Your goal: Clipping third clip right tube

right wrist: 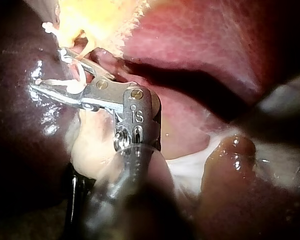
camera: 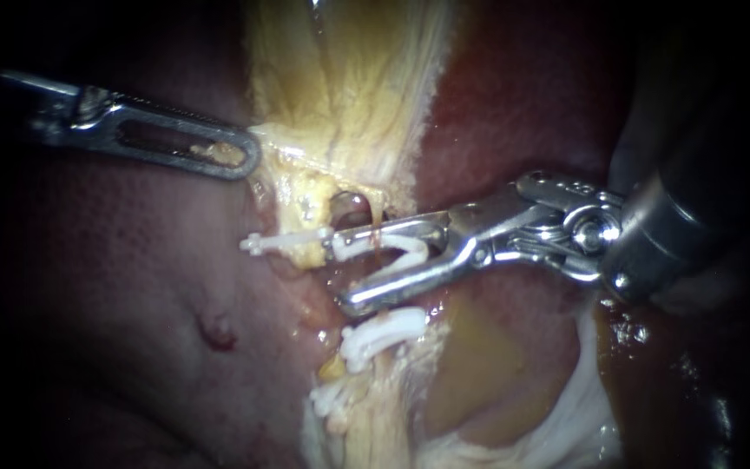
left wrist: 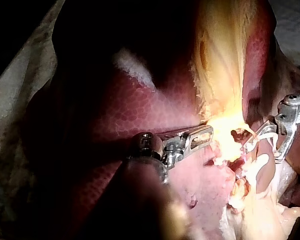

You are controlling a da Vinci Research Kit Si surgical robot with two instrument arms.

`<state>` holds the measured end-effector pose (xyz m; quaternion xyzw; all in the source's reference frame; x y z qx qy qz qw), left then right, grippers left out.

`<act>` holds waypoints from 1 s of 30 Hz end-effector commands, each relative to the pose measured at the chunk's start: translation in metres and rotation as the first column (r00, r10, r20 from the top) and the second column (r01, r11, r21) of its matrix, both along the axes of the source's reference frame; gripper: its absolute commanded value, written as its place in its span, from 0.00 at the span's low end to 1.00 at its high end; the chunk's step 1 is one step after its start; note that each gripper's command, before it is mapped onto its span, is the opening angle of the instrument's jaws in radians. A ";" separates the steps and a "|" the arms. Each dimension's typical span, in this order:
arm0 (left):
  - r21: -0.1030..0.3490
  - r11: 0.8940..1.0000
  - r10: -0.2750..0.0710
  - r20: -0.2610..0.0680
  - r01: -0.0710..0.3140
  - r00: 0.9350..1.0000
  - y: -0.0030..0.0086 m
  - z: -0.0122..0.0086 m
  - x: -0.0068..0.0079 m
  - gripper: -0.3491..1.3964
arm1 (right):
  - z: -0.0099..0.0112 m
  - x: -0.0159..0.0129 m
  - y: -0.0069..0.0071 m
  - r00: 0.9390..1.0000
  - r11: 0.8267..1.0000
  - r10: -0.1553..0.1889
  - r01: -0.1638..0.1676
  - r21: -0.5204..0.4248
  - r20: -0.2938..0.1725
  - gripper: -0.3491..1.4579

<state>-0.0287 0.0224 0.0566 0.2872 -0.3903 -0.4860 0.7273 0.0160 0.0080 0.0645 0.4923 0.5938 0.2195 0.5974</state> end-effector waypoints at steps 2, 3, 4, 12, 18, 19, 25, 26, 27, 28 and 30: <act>0.000 1.000 0.000 0.000 0.000 1.000 0.0000 0.0000 0.0000 0.00 | 0.0003 -0.0003 0.0001 1.000 1.000 0.007 -0.007 -0.001 0.006 0.45; 0.000 1.000 0.000 0.000 0.000 1.000 0.0000 0.0000 0.0000 0.00 | 0.0004 -0.0003 0.0001 1.000 1.000 0.009 -0.009 -0.001 0.008 0.45; 0.000 1.000 0.000 0.000 0.000 1.000 0.0000 0.0000 0.0000 0.00 | 0.0004 -0.0004 0.0002 1.000 1.000 0.009 -0.009 -0.001 0.008 0.44; 0.000 1.000 0.000 0.000 0.000 1.000 0.0000 0.0002 0.0000 0.00 | 0.0008 -0.0014 0.0004 1.000 1.000 0.006 -0.006 -0.001 0.006 0.34; 0.000 1.000 0.000 0.000 0.000 1.000 0.0000 0.0002 0.0000 0.00 | 0.0008 -0.0020 0.0003 1.000 1.000 0.003 -0.003 0.000 0.005 0.21; 0.000 1.000 0.000 0.000 0.000 1.000 0.0000 0.0002 0.0000 0.00 | 0.0008 -0.0020 0.0003 1.000 1.000 0.003 -0.003 0.000 0.005 0.20; 0.000 1.000 0.000 0.000 0.000 1.000 0.0000 0.0001 0.0000 0.00 | 0.0010 -0.0023 0.0004 1.000 1.000 0.007 -0.007 -0.001 0.007 0.05; 0.000 1.000 0.000 0.000 0.000 1.000 0.0000 0.0001 0.0000 0.00 | 0.0010 -0.0024 0.0004 1.000 1.000 0.009 -0.009 0.000 0.005 0.01; 0.000 1.000 0.000 0.000 0.000 1.000 0.0000 0.0001 0.0000 0.00 | 0.0011 -0.0025 0.0004 1.000 1.000 0.006 -0.006 0.005 0.009 0.00; 0.000 1.000 0.000 0.000 0.000 1.000 0.0000 0.0001 0.0000 0.00 | 0.0011 -0.0026 0.0004 1.000 1.000 -0.001 0.001 0.013 0.019 0.00; 0.000 1.000 0.000 0.000 0.000 1.000 0.0000 0.0001 0.0000 0.00 | 0.0012 -0.0027 0.0004 0.998 1.000 -0.023 0.023 0.002 0.052 0.00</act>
